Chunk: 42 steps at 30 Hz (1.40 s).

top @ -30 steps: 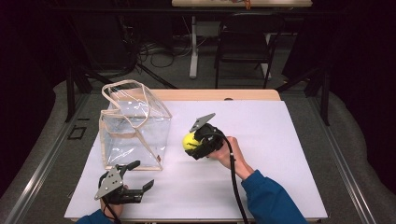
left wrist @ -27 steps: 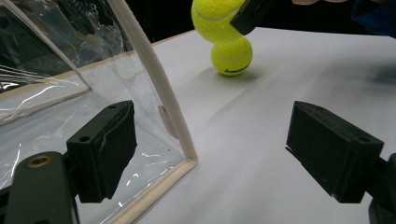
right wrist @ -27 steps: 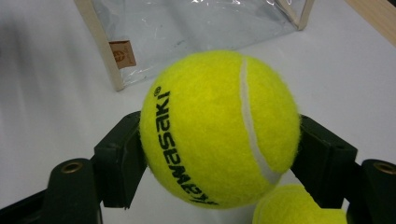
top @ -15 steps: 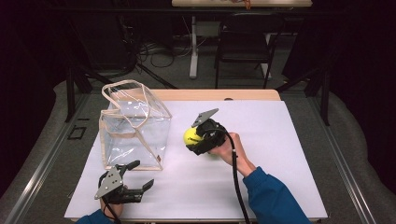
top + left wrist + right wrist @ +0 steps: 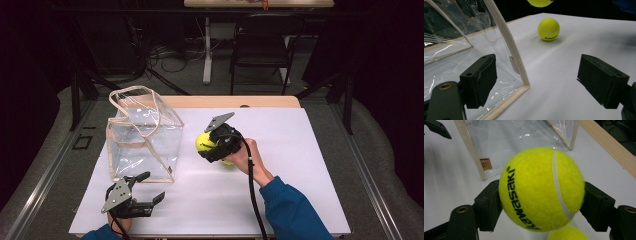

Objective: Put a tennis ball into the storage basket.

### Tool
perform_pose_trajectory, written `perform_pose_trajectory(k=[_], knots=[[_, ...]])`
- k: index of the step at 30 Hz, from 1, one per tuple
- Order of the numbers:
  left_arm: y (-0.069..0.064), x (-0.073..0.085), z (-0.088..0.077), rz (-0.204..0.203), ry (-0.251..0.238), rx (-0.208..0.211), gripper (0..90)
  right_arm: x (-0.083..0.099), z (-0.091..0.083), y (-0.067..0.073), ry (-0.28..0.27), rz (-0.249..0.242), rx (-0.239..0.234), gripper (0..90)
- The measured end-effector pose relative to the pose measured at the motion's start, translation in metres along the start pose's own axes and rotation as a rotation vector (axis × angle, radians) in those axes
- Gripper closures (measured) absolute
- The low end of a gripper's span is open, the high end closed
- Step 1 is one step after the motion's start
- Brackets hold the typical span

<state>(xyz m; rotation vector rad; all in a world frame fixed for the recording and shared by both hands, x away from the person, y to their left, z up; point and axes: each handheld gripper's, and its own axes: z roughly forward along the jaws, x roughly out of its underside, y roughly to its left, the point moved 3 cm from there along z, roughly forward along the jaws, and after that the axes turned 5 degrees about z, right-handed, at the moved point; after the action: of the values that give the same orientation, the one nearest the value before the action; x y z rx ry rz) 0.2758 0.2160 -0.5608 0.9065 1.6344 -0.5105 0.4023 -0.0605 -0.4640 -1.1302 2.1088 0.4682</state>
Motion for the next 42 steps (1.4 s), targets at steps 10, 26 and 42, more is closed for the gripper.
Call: perform_pose_trajectory(k=[10,26,42], knots=[[0.000,0.000,-0.001,-0.005,-0.007,0.003,15.8,-0.006,-0.005,-0.003,-0.023,-0.005,0.008,25.7],[0.000,0.000,-0.001,-0.003,-0.010,0.003,15.9,-0.019,-0.011,-0.004,-0.062,-0.026,0.027,25.7],[0.000,0.000,-0.001,-0.006,-0.009,0.006,15.8,-0.031,-0.013,-0.012,-0.101,-0.017,0.044,25.8]])
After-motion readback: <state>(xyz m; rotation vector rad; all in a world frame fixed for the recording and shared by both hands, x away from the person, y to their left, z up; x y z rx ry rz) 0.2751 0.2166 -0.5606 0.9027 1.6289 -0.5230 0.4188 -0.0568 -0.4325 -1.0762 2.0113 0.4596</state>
